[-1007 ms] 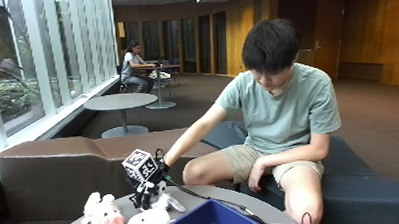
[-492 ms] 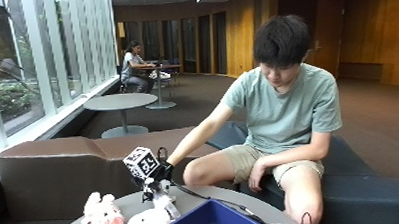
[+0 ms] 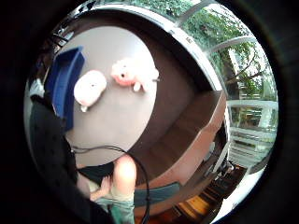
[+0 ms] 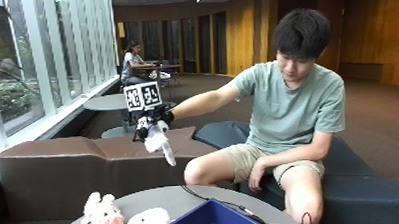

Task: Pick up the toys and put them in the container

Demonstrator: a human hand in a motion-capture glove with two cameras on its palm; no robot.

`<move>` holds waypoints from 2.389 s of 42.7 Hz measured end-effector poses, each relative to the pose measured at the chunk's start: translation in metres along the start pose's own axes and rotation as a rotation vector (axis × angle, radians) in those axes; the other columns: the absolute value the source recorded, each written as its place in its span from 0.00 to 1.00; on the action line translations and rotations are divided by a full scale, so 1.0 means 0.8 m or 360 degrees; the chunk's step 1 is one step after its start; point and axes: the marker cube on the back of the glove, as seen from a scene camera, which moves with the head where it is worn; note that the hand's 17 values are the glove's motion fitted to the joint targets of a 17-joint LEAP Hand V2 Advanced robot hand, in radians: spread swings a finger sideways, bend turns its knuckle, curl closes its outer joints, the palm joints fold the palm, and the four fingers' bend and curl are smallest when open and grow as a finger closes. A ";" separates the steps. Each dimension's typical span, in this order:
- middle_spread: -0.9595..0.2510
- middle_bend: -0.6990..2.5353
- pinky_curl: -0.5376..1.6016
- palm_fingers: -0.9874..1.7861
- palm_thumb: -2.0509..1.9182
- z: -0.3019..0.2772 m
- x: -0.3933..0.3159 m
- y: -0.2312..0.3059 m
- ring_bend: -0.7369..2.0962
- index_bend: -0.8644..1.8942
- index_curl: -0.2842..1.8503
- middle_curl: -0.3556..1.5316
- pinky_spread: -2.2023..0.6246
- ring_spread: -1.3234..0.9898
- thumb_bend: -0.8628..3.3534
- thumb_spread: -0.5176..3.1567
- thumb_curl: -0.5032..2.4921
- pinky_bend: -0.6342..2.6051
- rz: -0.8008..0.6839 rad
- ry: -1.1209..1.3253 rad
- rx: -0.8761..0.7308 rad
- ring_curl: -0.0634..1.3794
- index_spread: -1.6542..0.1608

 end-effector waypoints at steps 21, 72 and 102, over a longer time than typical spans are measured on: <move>0.55 0.52 0.53 0.68 0.70 -0.054 -0.246 -0.107 0.83 0.58 0.48 0.59 0.64 0.42 0.25 0.28 0.50 0.61 -0.0238 0.0025 0.0149 0.52 0.67; 0.81 0.26 0.46 0.20 0.59 0.004 -0.290 -0.146 0.50 0.32 0.38 0.49 0.77 0.55 0.20 0.45 0.42 0.58 -0.0147 0.0283 -0.0426 0.28 0.80; 0.82 0.24 0.41 0.20 0.61 0.129 -0.084 -0.142 0.40 0.32 0.23 0.35 0.80 0.59 0.21 0.50 0.34 0.49 -0.0152 0.0252 -0.0731 0.23 0.80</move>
